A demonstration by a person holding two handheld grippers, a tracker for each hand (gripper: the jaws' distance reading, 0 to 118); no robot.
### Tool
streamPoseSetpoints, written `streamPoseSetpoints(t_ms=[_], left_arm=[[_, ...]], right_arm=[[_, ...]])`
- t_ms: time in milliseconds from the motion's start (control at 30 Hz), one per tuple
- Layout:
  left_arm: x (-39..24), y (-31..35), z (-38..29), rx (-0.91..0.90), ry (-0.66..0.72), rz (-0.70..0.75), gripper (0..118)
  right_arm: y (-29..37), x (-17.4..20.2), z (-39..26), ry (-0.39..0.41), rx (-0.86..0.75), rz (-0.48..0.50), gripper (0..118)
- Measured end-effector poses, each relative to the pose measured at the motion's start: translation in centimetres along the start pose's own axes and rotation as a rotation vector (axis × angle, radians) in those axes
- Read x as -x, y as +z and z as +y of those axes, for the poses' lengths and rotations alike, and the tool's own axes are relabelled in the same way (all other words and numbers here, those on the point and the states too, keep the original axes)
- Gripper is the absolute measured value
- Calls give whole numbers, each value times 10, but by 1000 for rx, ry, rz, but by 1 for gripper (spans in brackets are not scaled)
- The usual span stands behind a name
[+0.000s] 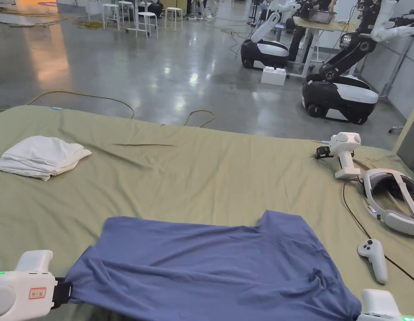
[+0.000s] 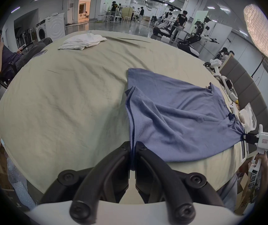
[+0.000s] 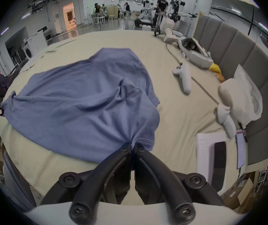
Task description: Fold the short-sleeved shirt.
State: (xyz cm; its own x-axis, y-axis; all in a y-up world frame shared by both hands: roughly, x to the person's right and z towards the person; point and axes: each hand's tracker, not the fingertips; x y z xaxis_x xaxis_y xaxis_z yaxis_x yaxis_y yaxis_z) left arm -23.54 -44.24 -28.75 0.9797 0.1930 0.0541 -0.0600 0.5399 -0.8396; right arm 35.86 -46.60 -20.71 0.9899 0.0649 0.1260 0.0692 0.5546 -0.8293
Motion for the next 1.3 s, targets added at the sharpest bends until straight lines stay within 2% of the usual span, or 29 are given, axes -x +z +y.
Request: streamPoseSetpoints(t_ms=[100,233,367,500,567,800,867,933,967,1000,1033,1100,1300], left_arm=[[-1,18,3,-12,-20,4,6],[7,41,-8,-21,-19,9,6],[24,44,-39,48,-2,20,6],[34,31,-79,140,-28,62,6],[39,16,-96,184,-25,81,6],[31,-13,-111,212,-26,125,6],[29,-9,-108,208,-11,129,8],[28,-2,-103,201,-1,126,25],[27,2,-101,191,3,128,33],[26,6,-97,175,4,132,42],[24,14,-94,130,5,134,46],[20,25,-83,58,13,108,46],[-10,50,-42,-226,-42,65,46]], right_arm=[[30,5,3,81,-41,-44,2],[57,3,-9,108,-25,-48,2],[67,11,-42,143,58,-53,2],[56,19,-89,147,170,-53,3],[42,23,-113,120,218,-38,3],[13,34,-135,57,217,-45,4],[13,36,-129,57,223,-56,15],[18,35,-123,90,214,-138,46],[22,34,-118,102,205,-164,58],[26,34,-114,97,190,-167,63],[33,32,-107,69,155,-158,63],[55,36,-89,19,83,-136,63],[78,49,-34,-44,-214,-77,63]])
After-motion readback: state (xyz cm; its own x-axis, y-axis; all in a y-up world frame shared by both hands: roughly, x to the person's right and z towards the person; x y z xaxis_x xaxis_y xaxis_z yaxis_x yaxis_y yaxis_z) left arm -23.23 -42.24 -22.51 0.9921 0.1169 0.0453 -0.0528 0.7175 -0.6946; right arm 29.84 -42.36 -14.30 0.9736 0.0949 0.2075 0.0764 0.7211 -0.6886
